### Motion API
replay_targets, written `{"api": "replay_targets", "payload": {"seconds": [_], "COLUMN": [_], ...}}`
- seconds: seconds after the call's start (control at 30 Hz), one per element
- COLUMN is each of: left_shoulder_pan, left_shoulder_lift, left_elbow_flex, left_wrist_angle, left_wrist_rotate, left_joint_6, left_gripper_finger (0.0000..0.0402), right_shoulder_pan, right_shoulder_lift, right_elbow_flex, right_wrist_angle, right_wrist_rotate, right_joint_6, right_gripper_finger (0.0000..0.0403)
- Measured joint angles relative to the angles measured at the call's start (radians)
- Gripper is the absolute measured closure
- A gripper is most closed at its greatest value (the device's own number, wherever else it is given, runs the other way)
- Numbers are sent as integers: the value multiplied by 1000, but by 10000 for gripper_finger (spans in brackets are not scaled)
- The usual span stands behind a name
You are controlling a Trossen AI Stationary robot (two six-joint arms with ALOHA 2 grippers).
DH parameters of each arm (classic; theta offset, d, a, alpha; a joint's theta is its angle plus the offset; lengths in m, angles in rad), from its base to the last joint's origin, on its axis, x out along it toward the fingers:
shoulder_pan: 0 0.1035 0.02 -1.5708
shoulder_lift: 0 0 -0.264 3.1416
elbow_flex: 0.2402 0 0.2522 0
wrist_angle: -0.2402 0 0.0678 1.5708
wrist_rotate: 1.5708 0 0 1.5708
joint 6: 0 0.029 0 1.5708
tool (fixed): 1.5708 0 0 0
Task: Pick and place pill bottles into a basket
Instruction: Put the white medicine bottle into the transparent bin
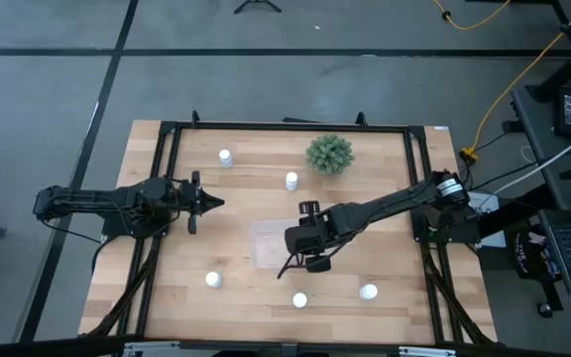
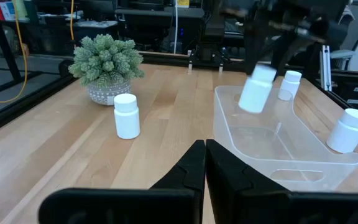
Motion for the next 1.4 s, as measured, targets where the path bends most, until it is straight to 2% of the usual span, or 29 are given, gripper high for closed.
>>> {"api": "replay_targets", "payload": {"seconds": [0.37,0.9,1.17,1.4], "left_shoulder_pan": [0,0,0,0], "left_shoulder_lift": [0,0,0,0], "left_elbow_flex": [0,0,0,0], "left_wrist_angle": [-4,-5,-5,-6], "left_wrist_rotate": [33,33,32,31], "left_joint_6": [8,8,8,8], "left_gripper_finger": [395,395,395,395], "right_shoulder_pan": [-56,-102,-103,-103], "right_shoulder_lift": [32,27,34,33], "right_elbow_flex": [-34,-178,-177,-176], "right_wrist_angle": [128,217,242,256], "right_wrist_rotate": [-98,-97,-95,-95], "right_joint_6": [-95,-68,-68,-68], "right_gripper_finger": [253,251,161,149]}}
